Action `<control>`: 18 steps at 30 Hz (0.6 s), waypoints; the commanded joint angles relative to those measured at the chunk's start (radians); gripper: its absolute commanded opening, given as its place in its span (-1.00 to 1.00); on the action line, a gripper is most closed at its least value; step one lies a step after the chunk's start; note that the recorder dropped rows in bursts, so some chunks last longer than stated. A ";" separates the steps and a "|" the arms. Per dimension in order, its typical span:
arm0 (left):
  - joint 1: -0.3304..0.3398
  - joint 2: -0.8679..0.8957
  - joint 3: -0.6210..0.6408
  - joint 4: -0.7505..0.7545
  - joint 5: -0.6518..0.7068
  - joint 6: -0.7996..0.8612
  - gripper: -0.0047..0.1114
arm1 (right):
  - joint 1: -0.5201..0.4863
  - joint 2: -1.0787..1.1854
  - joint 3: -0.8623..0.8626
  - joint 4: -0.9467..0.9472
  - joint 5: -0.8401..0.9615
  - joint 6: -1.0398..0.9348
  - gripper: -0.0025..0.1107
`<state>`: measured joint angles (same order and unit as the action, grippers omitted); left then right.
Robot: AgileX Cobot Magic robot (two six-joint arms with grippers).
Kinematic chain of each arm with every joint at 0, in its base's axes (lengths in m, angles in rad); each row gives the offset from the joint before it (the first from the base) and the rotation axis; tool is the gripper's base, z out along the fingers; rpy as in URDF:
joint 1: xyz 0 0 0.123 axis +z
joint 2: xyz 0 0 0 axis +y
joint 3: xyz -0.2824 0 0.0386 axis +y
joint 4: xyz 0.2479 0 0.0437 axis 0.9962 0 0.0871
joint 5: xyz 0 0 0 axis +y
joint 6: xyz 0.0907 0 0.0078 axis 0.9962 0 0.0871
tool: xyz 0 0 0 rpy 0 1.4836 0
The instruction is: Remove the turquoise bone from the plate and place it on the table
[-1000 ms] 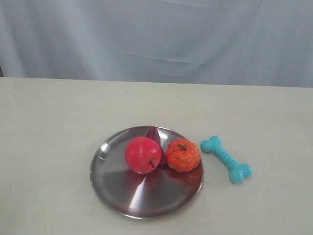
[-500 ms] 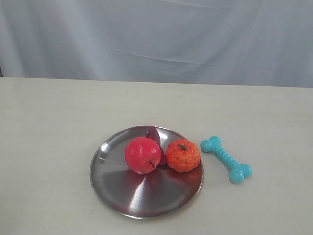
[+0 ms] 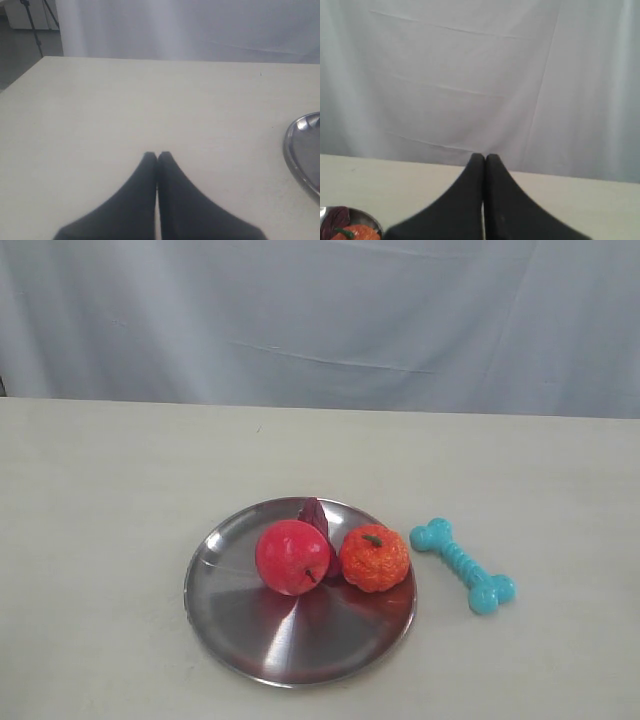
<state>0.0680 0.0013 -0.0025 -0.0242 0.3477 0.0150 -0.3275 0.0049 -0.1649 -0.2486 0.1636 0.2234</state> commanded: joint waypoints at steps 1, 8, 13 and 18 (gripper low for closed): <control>-0.008 -0.001 0.003 -0.001 -0.005 -0.004 -0.92 | -0.008 -0.005 0.080 -0.001 -0.039 0.026 -0.96; -0.008 -0.001 0.003 -0.001 -0.005 -0.004 -0.92 | -0.008 -0.005 0.133 0.013 -0.032 0.027 -0.96; -0.008 -0.001 0.003 -0.001 -0.005 -0.004 -0.92 | -0.008 -0.005 0.165 0.019 -0.035 0.043 -0.96; -0.008 -0.001 0.003 -0.001 -0.005 -0.004 -0.92 | -0.008 -0.005 0.165 0.019 -0.039 0.054 -0.96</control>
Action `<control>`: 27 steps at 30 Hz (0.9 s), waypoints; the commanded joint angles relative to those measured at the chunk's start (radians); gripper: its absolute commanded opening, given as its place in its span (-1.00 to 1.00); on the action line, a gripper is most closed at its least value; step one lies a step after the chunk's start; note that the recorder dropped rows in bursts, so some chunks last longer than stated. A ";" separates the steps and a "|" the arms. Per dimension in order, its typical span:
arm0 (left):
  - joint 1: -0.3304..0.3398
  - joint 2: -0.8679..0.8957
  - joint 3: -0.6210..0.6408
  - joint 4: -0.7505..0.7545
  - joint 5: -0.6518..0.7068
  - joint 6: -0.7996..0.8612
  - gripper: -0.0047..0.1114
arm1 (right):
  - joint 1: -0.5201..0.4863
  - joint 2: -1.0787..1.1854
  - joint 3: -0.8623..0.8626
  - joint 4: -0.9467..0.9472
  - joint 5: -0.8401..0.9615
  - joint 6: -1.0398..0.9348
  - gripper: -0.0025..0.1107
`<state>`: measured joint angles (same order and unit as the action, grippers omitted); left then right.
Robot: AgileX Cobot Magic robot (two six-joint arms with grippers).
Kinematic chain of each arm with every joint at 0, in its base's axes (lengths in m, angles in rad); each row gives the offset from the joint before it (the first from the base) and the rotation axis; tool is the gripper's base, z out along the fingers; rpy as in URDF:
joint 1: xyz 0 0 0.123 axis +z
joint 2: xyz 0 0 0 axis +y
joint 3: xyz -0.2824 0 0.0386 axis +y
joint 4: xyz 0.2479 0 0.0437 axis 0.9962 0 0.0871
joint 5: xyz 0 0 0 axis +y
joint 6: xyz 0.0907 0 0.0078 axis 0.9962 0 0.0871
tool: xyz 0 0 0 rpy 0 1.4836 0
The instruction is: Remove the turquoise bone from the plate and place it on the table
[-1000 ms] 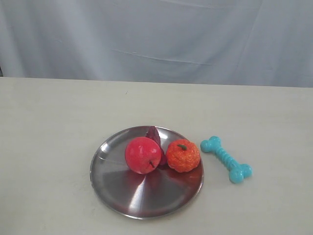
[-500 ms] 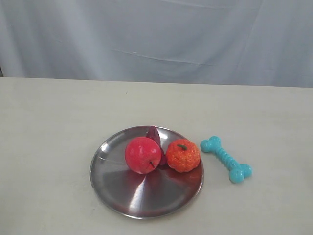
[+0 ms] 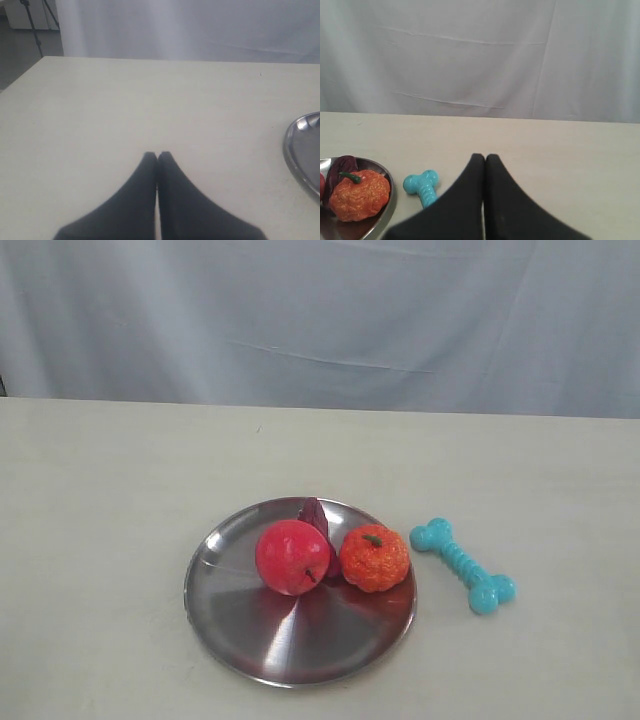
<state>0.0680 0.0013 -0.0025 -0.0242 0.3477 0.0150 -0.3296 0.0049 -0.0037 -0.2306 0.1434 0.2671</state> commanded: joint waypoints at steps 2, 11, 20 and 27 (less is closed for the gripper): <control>-0.008 -0.001 0.003 -0.001 -0.005 -0.004 -0.92 | -0.006 -0.005 0.004 0.001 -0.019 0.010 -0.96; -0.008 -0.001 0.003 -0.001 -0.005 -0.004 -0.92 | -0.006 -0.005 0.004 0.022 0.004 -0.019 -0.96; -0.008 -0.001 0.003 -0.001 -0.005 -0.004 -0.92 | -0.006 -0.005 0.004 0.181 0.004 -0.215 -0.96; -0.008 -0.001 0.003 -0.001 -0.005 -0.004 -0.92 | -0.006 -0.005 0.004 0.181 0.021 -0.215 -0.96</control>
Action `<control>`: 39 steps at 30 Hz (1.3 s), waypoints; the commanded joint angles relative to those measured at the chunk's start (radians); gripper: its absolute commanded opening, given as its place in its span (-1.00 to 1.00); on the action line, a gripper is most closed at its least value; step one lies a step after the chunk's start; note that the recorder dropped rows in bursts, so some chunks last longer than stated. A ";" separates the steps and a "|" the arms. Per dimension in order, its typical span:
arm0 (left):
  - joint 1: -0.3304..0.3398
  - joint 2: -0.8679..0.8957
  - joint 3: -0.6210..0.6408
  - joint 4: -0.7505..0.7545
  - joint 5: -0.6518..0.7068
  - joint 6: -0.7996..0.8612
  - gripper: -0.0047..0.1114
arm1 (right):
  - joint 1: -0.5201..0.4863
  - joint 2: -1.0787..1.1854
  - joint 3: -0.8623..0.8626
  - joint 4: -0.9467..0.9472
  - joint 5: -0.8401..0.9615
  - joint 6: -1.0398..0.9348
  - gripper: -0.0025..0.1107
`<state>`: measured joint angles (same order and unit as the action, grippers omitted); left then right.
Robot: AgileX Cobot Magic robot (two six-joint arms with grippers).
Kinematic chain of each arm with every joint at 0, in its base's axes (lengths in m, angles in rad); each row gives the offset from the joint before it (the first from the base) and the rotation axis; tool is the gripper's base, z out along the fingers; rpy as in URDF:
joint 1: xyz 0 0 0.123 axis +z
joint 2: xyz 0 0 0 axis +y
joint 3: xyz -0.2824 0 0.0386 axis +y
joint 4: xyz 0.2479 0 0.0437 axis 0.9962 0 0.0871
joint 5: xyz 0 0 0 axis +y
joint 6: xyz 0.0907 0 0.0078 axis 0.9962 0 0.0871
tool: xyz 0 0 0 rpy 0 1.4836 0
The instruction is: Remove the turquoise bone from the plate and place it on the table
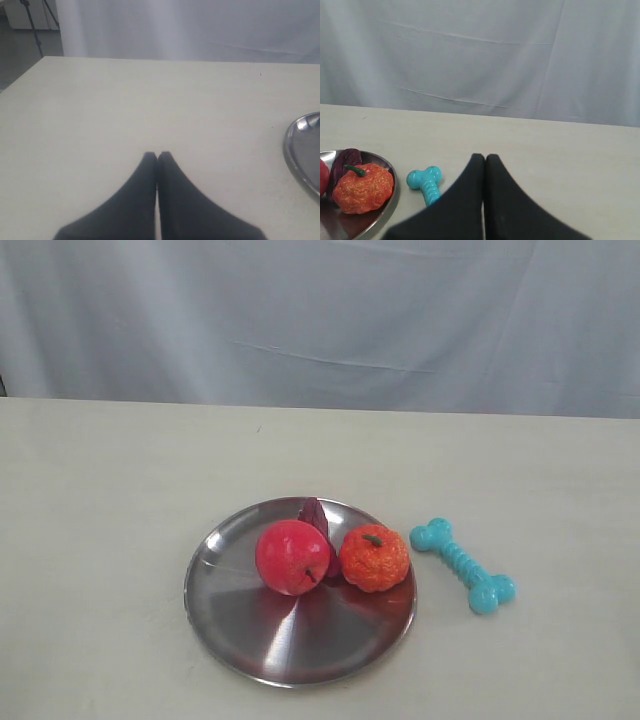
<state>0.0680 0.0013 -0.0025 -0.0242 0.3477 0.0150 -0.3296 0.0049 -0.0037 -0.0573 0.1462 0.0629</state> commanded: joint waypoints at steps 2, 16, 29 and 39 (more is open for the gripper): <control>-0.008 -0.001 0.003 -0.001 -0.005 -0.004 -0.92 | -0.006 -0.005 0.004 0.008 0.044 -0.011 -0.96; -0.008 -0.001 0.003 -0.001 -0.005 -0.004 -0.92 | -0.006 -0.005 0.004 0.015 0.139 0.006 -0.96; -0.008 -0.001 0.003 -0.001 -0.005 -0.004 -0.92 | -0.006 -0.005 0.004 0.015 0.202 0.038 -0.96; -0.008 -0.001 0.003 -0.001 -0.005 -0.004 -0.92 | -0.006 -0.005 0.004 0.015 0.201 0.038 -0.96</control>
